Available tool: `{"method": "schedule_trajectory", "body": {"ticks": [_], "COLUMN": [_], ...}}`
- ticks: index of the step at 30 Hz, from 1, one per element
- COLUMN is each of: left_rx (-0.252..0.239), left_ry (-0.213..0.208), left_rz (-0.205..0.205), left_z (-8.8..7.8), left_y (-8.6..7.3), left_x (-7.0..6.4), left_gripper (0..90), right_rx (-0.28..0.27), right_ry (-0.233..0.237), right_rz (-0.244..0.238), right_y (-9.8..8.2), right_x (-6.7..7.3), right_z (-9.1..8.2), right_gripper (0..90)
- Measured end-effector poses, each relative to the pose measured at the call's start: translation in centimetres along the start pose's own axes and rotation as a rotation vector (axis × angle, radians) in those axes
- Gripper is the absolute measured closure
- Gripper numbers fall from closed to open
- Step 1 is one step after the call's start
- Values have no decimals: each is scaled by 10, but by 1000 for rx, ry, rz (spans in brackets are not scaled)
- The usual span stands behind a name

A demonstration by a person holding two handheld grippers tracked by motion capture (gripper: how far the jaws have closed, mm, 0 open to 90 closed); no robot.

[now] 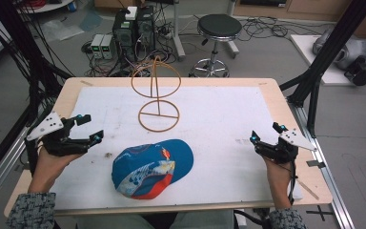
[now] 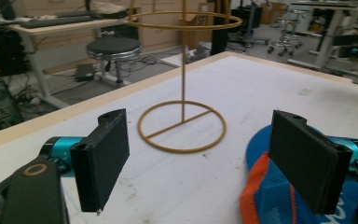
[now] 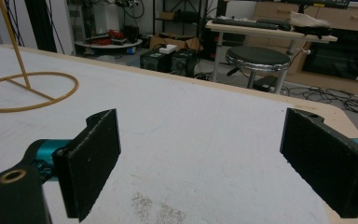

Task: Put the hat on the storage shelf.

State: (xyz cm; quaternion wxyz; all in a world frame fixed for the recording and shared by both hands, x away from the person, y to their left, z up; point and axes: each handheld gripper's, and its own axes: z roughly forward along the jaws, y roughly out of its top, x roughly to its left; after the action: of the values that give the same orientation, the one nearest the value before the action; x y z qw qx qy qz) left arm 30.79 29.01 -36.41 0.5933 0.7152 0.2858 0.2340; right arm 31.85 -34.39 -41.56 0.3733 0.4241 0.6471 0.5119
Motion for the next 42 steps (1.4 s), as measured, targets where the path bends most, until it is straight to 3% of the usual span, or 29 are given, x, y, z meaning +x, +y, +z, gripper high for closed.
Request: {"method": "schedule_trajectory", "body": {"ticks": [13, 24, 32, 42], "left_rx": [24, 53, 99, 143], "left_ry": [-293, -490, -577, -610], "left_rz": [52, 83, 111, 130], "left_z": [17, 32, 41, 48], "left_y": [1, -1, -5, -9], "left_x": [-22, -43, -53, -60], "left_gripper": [225, 256, 288, 327], "right_rx": [8, 9, 11, 15], "right_ry": [-2, -3, -4, -3], "right_rz": [-5, -3, -9, -9], "right_y": [0, 0, 0, 0], "right_x": [0, 0, 0, 0], "right_z": [0, 0, 0, 0], "right_gripper": [113, 113, 113, 113]}}
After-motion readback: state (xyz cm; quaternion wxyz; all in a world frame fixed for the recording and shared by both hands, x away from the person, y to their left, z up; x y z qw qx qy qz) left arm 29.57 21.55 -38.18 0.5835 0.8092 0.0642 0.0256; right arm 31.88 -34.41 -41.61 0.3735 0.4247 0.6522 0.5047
